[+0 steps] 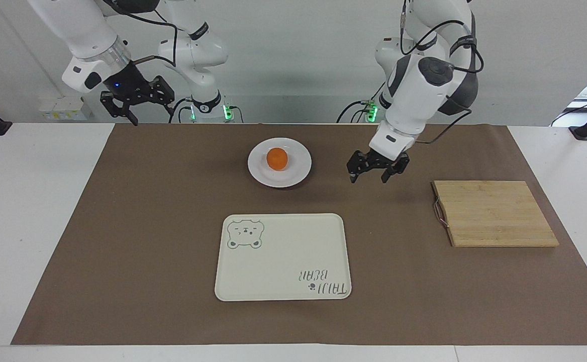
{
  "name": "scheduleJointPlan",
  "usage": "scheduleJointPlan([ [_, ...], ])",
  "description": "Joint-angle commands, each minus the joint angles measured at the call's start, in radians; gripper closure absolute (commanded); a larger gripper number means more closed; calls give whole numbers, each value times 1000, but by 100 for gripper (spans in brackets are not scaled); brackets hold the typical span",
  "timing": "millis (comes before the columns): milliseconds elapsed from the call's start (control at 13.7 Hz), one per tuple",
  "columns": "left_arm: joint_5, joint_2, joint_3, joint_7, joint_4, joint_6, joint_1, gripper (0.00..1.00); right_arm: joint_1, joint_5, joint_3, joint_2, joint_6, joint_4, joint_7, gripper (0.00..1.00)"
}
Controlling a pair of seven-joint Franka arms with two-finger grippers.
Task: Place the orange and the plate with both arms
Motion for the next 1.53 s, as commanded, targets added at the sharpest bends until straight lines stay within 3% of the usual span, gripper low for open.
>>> scheduleJointPlan([
  [0,13,-35,-9,147,1,-60,103,0,14,106,9,-17,80,-108,-24,0],
  [292,99,-34,-6,267,50,-121,215,0,105,310,9,49,256,-269,-32,0],
  [584,164,-34,2,340,157,-271,258,0,145,389,9,109,342,-332,-108,0],
  [803,180,-34,2,370,235,-403,269,0,143,491,9,149,408,-439,-321,0],
  [1168,179,-49,2,374,228,-413,270,0,176,677,9,201,477,-554,-522,0],
  [1460,174,-49,3,365,228,-402,287,0,199,737,9,233,537,-608,-616,0],
])
